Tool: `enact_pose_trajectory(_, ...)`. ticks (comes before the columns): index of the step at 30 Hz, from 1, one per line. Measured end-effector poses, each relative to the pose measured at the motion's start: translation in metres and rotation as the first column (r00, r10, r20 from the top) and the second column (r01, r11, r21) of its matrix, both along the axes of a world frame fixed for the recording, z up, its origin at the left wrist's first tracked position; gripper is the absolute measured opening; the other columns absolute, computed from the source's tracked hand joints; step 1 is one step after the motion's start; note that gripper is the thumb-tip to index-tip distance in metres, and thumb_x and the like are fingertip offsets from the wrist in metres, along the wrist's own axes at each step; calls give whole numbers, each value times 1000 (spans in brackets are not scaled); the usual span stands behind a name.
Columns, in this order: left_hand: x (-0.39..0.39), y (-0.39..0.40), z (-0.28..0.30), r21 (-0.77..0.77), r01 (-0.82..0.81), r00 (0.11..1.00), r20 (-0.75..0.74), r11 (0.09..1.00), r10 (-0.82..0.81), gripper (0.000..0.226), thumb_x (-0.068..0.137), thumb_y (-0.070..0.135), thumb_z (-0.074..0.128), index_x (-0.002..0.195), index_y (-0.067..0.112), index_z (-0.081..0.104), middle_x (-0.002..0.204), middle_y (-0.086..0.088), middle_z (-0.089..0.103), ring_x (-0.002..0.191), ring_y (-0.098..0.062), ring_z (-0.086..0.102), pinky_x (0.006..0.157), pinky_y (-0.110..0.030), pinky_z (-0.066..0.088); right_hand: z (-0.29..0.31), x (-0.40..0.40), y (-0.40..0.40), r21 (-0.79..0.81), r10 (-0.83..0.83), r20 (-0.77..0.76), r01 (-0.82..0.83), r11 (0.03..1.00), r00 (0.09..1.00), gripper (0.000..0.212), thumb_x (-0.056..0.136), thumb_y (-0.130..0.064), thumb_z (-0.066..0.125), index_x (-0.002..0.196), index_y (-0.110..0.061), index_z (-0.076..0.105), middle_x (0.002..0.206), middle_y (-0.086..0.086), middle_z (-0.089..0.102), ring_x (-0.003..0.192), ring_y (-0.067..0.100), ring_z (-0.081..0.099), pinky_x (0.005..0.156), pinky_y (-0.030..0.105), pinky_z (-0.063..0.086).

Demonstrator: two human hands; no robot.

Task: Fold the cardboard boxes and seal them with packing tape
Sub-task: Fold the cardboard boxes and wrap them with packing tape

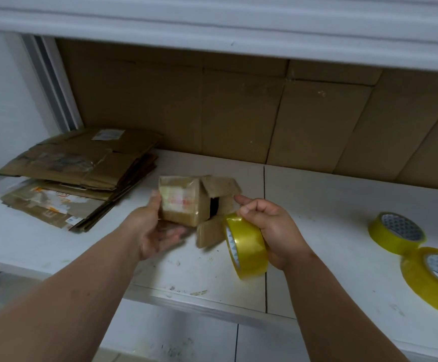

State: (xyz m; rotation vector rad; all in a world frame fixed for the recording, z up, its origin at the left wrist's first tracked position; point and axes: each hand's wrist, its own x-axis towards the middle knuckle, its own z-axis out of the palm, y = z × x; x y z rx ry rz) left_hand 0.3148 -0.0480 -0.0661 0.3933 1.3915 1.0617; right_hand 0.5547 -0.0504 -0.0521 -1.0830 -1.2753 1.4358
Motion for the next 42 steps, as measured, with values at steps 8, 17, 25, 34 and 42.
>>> enact_pose_trajectory(8, -14, -6, -9, 392, 104, 494, -818, 914, 295, 55, 97, 9, 40, 146, 34, 43, 146, -13, 38, 121, -32, 49, 97, -42, 45, 10, 5, -9, -15, -134, 178, 139, 990, 975, 24, 95, -23, 64, 71, -24, 69, 86, -3, 71, 91, 30, 67, 86, 52, 56)
enact_pose_trajectory(17, 25, -2, 8, -11, 503, 88, -994, 864, -64, 90, 73, 73, 66, 146, 27, 37, 147, 0, 38, 135, -23, 37, 106, -44, 43, 21, 26, 2, 221, -382, 401, 317, 922, 833, 18, 100, -29, 55, 85, -31, 63, 113, 1, 55, 92, 16, 56, 85, 36, 51)
enact_pose_trajectory(25, 36, 11, 8, 153, 307, 301, -952, 939, 57, 64, 92, 46, 62, 147, 24, 38, 150, -9, 42, 141, -36, 31, 107, -52, 38, 20, 75, 12, 604, -656, 506, 313, 733, 560, 13, 96, -10, 55, 94, -11, 68, 108, 3, 41, 84, 24, 53, 70, 15, 33)
enact_pose_trajectory(34, 33, 19, 9, 262, 200, 412, -897, 944, 162, 64, 93, 53, 59, 145, 19, 44, 138, -11, 57, 117, -35, 57, 87, -37, 44, -22, 87, -13, 301, -281, 953, -354, 885, 109, 22, 95, -18, 50, 104, -20, 71, 115, 1, 51, 104, 22, 50, 86, 32, 49)
enact_pose_trajectory(42, 49, 11, 8, 262, 249, 441, -888, 932, 132, 63, 89, 53, 64, 142, 22, 47, 136, -8, 57, 119, -33, 56, 82, -32, 42, -34, 88, 1, 120, -95, 984, -173, 978, 149, 69, 92, -25, 56, 152, -42, 26, 136, 0, 43, 130, 26, 42, 111, 45, 27)
